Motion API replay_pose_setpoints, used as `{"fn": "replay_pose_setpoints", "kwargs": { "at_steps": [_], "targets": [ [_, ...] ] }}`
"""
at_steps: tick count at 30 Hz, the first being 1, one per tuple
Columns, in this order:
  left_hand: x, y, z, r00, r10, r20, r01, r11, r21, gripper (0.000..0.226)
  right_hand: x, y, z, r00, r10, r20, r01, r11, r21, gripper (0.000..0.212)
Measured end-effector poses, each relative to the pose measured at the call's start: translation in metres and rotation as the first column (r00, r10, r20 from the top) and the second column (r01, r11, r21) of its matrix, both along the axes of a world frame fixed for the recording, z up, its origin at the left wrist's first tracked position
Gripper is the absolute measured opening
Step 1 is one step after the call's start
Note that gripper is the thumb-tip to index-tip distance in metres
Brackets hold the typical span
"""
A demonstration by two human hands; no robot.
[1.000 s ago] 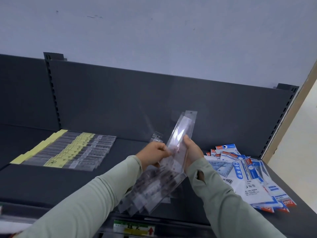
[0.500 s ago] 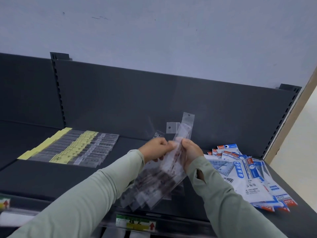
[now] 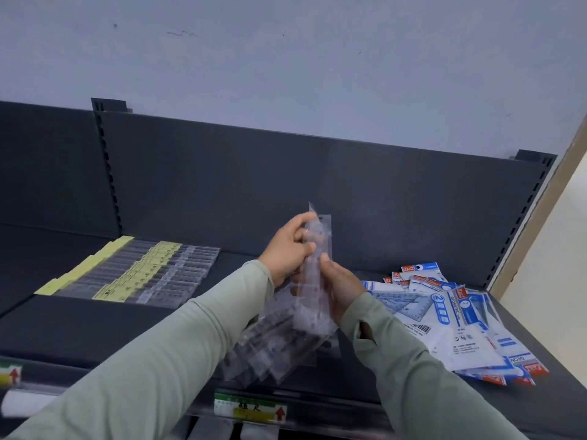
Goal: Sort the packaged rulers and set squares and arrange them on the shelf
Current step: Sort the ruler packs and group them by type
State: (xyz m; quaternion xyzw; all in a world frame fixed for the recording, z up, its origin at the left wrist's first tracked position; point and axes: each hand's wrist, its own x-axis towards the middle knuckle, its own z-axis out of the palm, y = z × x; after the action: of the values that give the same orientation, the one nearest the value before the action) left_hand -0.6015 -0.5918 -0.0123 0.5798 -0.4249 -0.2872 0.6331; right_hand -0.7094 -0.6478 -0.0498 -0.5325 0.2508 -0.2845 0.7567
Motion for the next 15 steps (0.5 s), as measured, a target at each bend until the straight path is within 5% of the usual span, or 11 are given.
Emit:
{"fn": "replay_pose_setpoints", "kwargs": {
  "at_steps": [5,8,11,13,15],
  "targets": [
    [0.001,-0.007,0.000,0.976,0.115,0.186,-0.111,0.993,-0.030,0.056,0.000,-0.002,0.000,0.992,0.107,0.073,-0.109,0.993,0.034,0.032],
    [0.002,-0.010,-0.004,0.908,0.187,0.376,-0.204,0.979,0.007,0.055,-0.002,-0.005,0.000,0.996,0.082,-0.019,-0.083,0.997,-0.009,0.016],
    [0.011,-0.013,-0.012,0.907,0.223,0.356,-0.274,0.957,0.097,0.041,-0.008,-0.010,0.001,1.000,-0.007,-0.018,0.008,0.999,0.044,0.017],
    [0.017,-0.009,-0.017,0.901,0.136,0.411,-0.248,0.941,0.231,0.007,-0.011,-0.016,-0.001,0.996,-0.088,-0.032,0.090,0.992,0.083,0.017],
    [0.019,-0.001,-0.023,0.848,-0.098,0.521,-0.163,0.887,0.433,0.017,-0.013,-0.024,-0.006,0.981,-0.168,-0.102,0.173,0.984,0.047,0.016]
  ]
}}
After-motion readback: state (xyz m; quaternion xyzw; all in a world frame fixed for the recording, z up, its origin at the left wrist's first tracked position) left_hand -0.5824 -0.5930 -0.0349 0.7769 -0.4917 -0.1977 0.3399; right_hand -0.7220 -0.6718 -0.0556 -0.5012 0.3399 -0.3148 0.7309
